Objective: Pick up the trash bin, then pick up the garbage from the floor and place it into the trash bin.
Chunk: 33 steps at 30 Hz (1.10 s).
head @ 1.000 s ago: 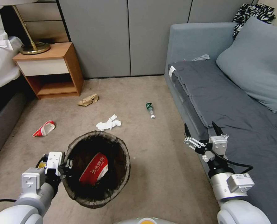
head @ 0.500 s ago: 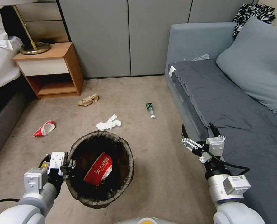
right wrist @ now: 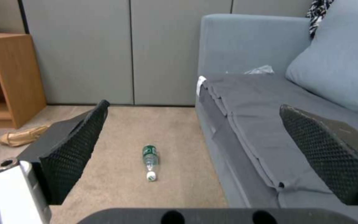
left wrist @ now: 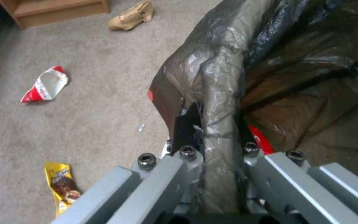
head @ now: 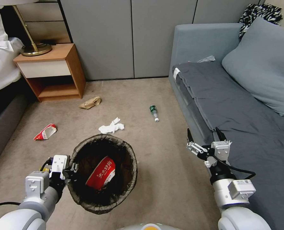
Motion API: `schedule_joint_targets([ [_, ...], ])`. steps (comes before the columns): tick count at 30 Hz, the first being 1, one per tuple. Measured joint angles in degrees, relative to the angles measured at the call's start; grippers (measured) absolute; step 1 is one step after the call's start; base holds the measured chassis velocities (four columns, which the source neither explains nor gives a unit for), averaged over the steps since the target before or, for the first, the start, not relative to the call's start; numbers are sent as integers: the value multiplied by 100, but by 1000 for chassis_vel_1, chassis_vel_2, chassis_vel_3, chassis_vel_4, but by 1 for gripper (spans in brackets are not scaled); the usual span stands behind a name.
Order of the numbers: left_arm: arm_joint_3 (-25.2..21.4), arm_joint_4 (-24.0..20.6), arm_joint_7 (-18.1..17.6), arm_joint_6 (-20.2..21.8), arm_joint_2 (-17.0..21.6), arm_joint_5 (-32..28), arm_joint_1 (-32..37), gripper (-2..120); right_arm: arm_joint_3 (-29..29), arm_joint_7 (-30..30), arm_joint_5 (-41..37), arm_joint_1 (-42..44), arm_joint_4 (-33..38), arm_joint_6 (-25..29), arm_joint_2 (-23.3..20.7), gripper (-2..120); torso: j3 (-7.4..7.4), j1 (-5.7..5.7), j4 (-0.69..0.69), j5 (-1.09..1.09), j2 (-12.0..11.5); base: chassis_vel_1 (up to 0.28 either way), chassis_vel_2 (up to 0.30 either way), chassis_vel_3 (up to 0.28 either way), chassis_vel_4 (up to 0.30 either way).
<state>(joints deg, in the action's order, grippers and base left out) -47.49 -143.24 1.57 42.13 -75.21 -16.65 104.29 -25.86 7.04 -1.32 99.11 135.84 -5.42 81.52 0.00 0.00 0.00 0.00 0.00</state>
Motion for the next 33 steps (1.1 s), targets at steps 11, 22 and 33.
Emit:
schedule_joint_targets([
  [11, -18, 0, -20, 0, 73, -86, -56, 1, 0, 73, -28, -29, -30, -48, 12, 100, 0, 0, 0, 0, 0, 0, 0, 0, 0],
  [22, -22, 0, -27, 0, 40, -119, -71, 1, -32, 97, -45, -50, -87, -48, 0, 100, 0, 0, 0, 0, 0, 0, 0, 0, 0],
  [33, -17, 0, -34, 0, 35, -145, -122, 1, -48, 158, -52, -62, -105, -59, -1, 100, 0, 0, 0, 0, 0, 0, 0, 0, 0],
])
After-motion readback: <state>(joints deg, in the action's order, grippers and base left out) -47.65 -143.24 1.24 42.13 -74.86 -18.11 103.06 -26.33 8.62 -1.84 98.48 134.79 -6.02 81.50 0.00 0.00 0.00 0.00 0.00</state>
